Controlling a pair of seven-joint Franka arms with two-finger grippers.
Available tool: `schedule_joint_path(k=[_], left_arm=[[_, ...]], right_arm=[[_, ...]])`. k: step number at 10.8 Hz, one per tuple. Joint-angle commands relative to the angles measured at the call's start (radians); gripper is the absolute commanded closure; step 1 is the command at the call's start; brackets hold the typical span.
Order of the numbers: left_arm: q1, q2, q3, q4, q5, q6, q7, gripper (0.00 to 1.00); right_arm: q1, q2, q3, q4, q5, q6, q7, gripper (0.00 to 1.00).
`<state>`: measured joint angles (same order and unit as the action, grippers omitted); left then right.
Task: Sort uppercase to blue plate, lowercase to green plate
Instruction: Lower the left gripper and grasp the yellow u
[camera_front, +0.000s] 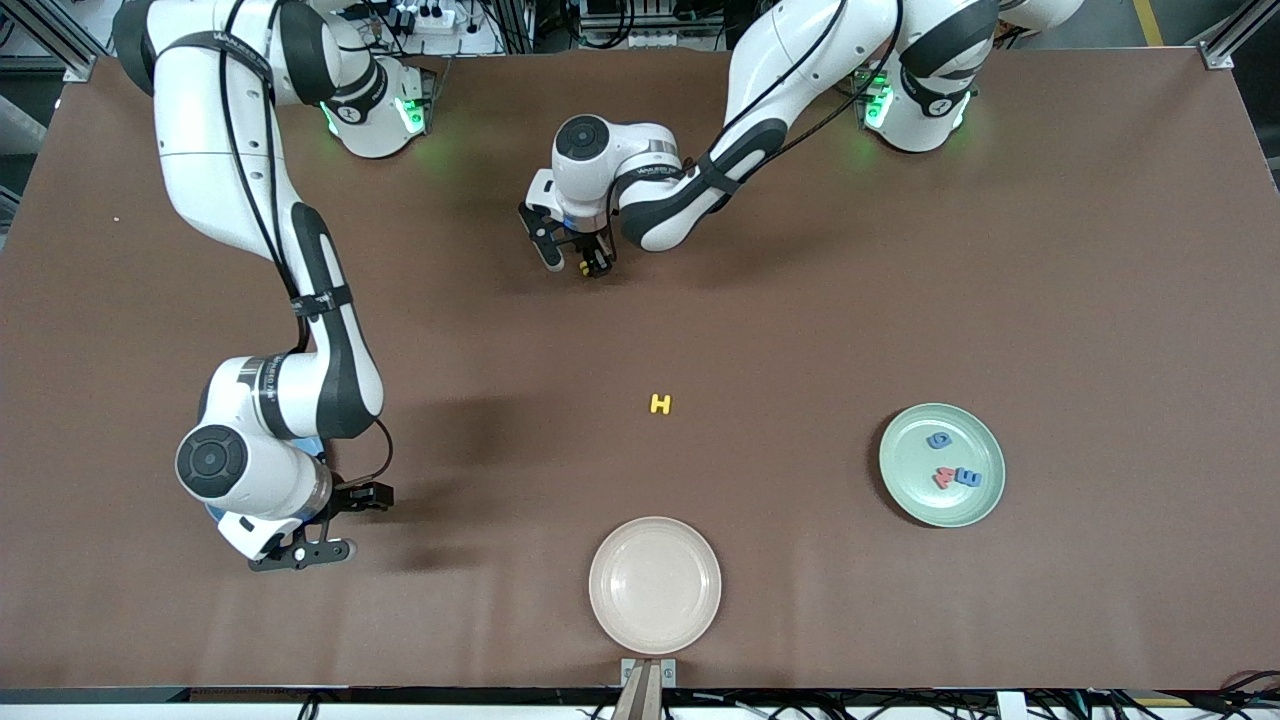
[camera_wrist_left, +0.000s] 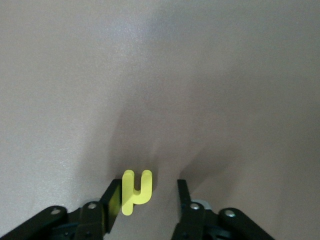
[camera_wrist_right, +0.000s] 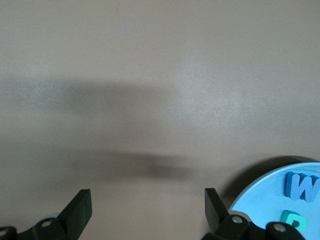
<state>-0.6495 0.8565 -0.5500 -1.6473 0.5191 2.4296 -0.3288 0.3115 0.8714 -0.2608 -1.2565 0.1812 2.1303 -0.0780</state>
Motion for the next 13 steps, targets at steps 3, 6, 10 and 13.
schedule_joint_path(k=[3, 6, 10, 13], left_arm=[[-0.005, 0.027, 0.005, 0.032, 0.042, 0.005, 0.010, 1.00], [0.033, -0.042, 0.018, 0.032, 0.093, -0.071, 0.010, 1.00], [0.204, -0.239, 0.018, 0.034, -0.002, -0.348, 0.011, 1.00], [0.402, -0.327, 0.036, 0.032, -0.068, -0.454, 0.011, 1.00]], right_arm=[[0.005, -0.009, 0.000, -0.001, 0.015, -0.001, 0.018, 0.00], [0.034, -0.008, 0.000, -0.001, 0.032, -0.001, 0.075, 0.00], [0.200, 0.026, -0.003, 0.043, 0.023, 0.000, 0.377, 0.00], [0.357, 0.061, 0.000, 0.048, 0.027, 0.008, 0.495, 0.00]])
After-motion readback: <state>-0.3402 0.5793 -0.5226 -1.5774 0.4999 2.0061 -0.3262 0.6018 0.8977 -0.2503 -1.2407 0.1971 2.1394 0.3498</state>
